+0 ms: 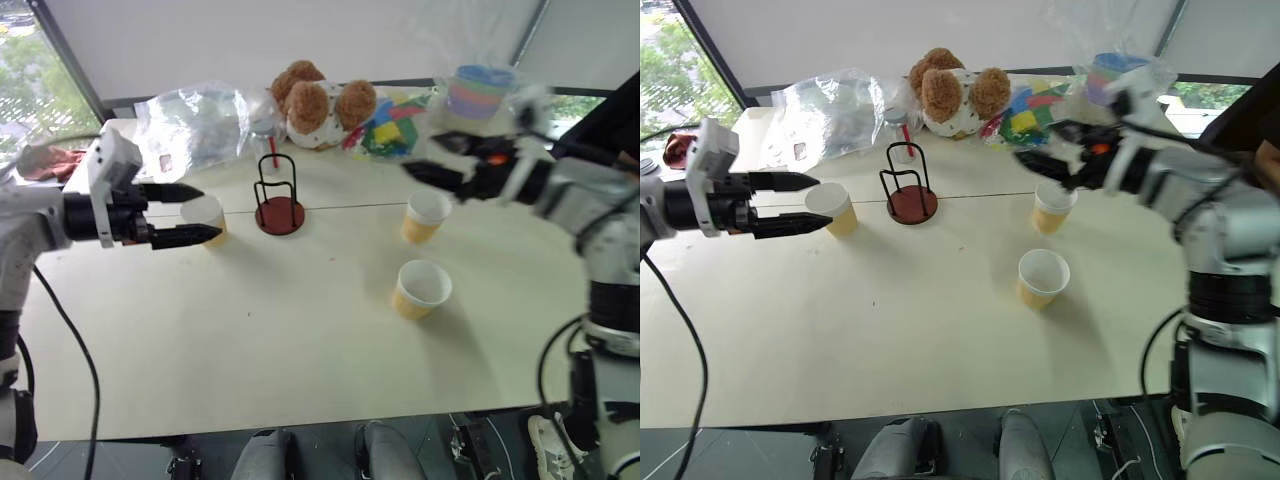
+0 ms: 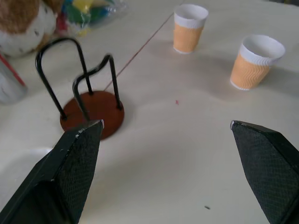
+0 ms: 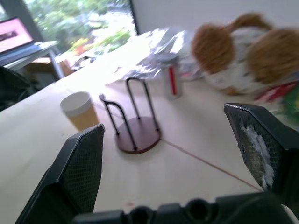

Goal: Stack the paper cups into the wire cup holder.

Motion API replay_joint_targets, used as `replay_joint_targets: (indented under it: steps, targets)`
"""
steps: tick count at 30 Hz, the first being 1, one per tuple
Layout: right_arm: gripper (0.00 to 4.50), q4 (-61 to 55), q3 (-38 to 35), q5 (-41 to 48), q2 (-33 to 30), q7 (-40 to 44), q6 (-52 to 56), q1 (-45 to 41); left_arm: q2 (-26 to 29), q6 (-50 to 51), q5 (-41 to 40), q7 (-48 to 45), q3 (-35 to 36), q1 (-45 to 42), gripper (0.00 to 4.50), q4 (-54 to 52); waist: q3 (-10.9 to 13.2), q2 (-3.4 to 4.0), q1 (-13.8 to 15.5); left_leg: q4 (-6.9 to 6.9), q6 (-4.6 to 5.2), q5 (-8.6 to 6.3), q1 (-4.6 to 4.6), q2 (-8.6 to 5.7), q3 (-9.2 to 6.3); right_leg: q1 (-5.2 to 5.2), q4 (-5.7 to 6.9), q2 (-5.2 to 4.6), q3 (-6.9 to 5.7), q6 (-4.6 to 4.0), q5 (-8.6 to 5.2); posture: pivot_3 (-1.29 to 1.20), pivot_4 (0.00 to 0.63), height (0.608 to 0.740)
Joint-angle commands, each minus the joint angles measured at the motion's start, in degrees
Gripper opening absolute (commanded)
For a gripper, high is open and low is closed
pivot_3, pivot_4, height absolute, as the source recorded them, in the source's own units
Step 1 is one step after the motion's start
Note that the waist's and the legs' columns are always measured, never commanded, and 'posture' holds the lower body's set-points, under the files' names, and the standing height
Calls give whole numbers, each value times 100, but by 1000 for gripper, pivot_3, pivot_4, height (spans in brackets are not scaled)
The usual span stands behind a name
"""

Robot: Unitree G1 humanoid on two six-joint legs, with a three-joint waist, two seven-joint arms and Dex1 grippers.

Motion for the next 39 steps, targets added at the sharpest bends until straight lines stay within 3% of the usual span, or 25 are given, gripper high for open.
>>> replay_joint_targets:
  steps: [1, 4, 9, 18, 21, 28, 39]
  targets:
    - [4440, 431, 517, -383, 458, 219, -470, -513, 9, 81, -169, 252, 597, 158, 4500, 35, 1, -1, 16, 6, -2, 1, -23, -2, -2, -13, 0, -2, -1, 0, 0, 0, 150, 740]
    - [4440, 952, 947, -725, 924, 457, -861, -783, -20, -42, -141, 442, 953, 603, 4500, -79, 1, -3, 15, 22, -6, 3, -61, -16, 5, -38, -5, -17, -2, 2, 1, 0, 150, 740]
    - [4440, 2965, 1284, -1604, 2049, -23, -1927, -1529, -614, 162, -458, 1176, 1686, 1586, 4500, -902, -2, -10, -22, 30, -4, 3, -40, -33, 14, -12, -12, -40, -3, 10, 7, 0, 150, 740]
    - [4440, 5296, 1043, -2152, 3007, -236, -3264, -2369, -907, 154, -599, 1606, 1743, 2105, 4500, -1292, -5, -16, -62, 20, -25, 14, -23, -30, -4, -4, -4, -39, -12, 10, 9, 0, 150, 740]
    - [3622, 5677, 914, -2220, 3139, -222, -3498, -2499, -911, 124, -583, 1668, 1720, 2082, 4500, -1286, -5, -16, -119, 16, -29, 16, -22, -30, -8, -4, -1, -40, -13, 9, 9, 0, 150, 740]
    - [20, 5918, 777, -2356, 3328, -19, -3704, -2607, -926, -73, -401, 1736, 1533, 1989, 4500, -1126, -4, -15, -195, 8, -38, 20, -16, -27, -8, -4, 1, -42, -13, 9, 9, 0, 150, 740]
    - [20, 5938, 797, -2706, 3409, 232, -3936, -2623, -1014, -294, -302, 1846, 1340, 1877, 4500, -963, -4, -15, -263, 6, -42, 21, -3, -28, -9, -6, 29, -56, -10, 9, 8, 0, 150, 740]
